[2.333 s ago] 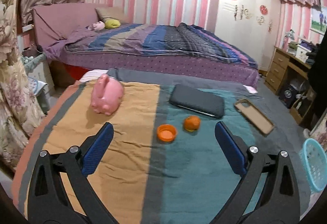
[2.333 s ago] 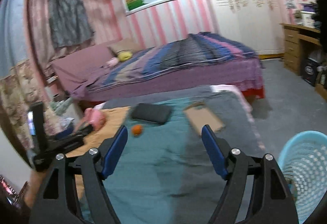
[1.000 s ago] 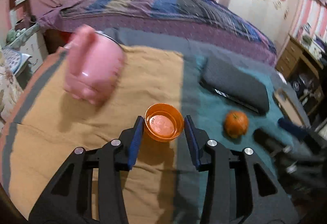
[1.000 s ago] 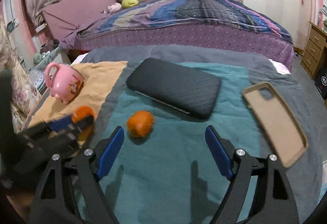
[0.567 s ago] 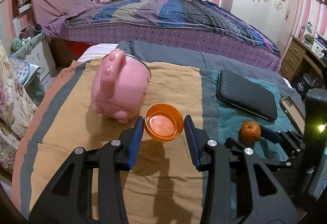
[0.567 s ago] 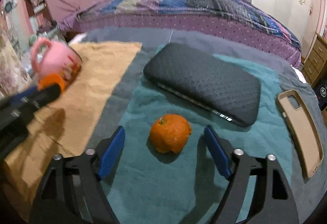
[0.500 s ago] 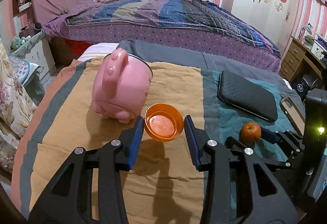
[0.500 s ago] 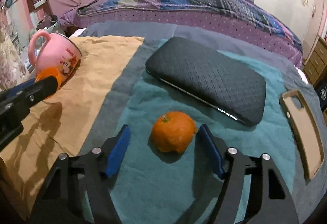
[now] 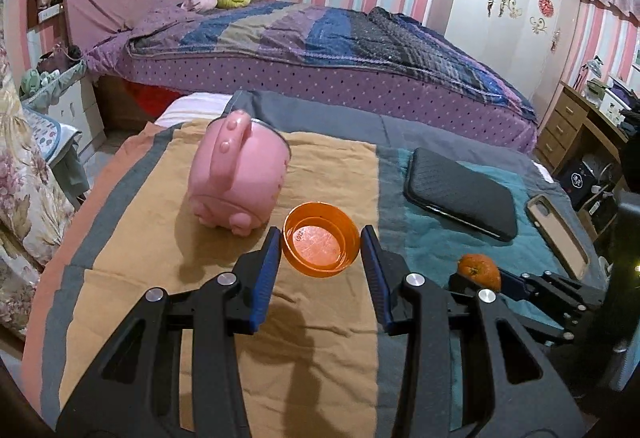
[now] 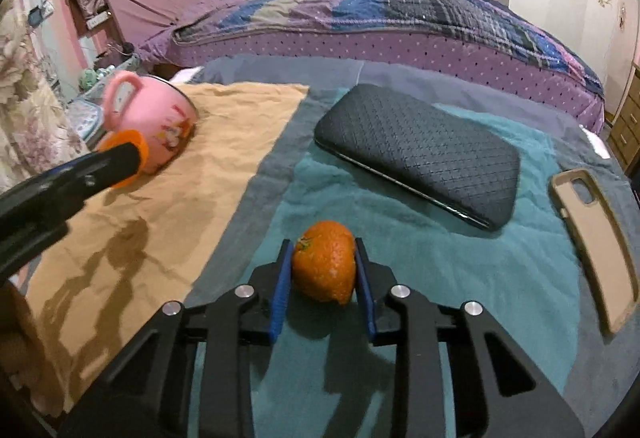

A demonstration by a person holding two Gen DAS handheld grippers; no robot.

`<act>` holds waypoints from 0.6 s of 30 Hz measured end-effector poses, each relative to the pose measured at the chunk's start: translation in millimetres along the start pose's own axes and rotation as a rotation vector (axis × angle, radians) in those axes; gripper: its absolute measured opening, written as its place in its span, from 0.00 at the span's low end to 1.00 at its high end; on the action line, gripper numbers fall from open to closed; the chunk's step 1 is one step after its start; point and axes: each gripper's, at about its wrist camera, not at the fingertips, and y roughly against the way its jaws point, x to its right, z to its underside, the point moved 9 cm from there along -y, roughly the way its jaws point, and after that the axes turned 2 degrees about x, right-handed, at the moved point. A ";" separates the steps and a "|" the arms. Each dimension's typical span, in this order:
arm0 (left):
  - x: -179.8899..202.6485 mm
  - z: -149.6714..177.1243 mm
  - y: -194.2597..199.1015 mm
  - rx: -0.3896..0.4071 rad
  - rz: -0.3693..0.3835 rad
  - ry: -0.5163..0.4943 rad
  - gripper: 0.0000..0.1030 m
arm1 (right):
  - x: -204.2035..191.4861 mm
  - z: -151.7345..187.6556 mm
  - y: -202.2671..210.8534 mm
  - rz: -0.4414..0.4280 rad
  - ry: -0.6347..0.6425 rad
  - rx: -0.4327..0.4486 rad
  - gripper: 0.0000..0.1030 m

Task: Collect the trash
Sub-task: 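Grasp the orange with the right gripper while the left gripper holds the cup, then carry the orange cup and orange over the blue basket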

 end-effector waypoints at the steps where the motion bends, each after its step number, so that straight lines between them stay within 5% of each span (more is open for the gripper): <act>1: 2.7 -0.1 5.5 0.008 0.003 -0.006 0.38 | 0.7 -0.1 6.6 -0.005 -0.003 0.011 0.29; 18: 108.7 25.2 107.4 0.123 0.169 -0.126 0.39 | 67.4 16.9 181.6 0.061 -0.085 0.251 0.29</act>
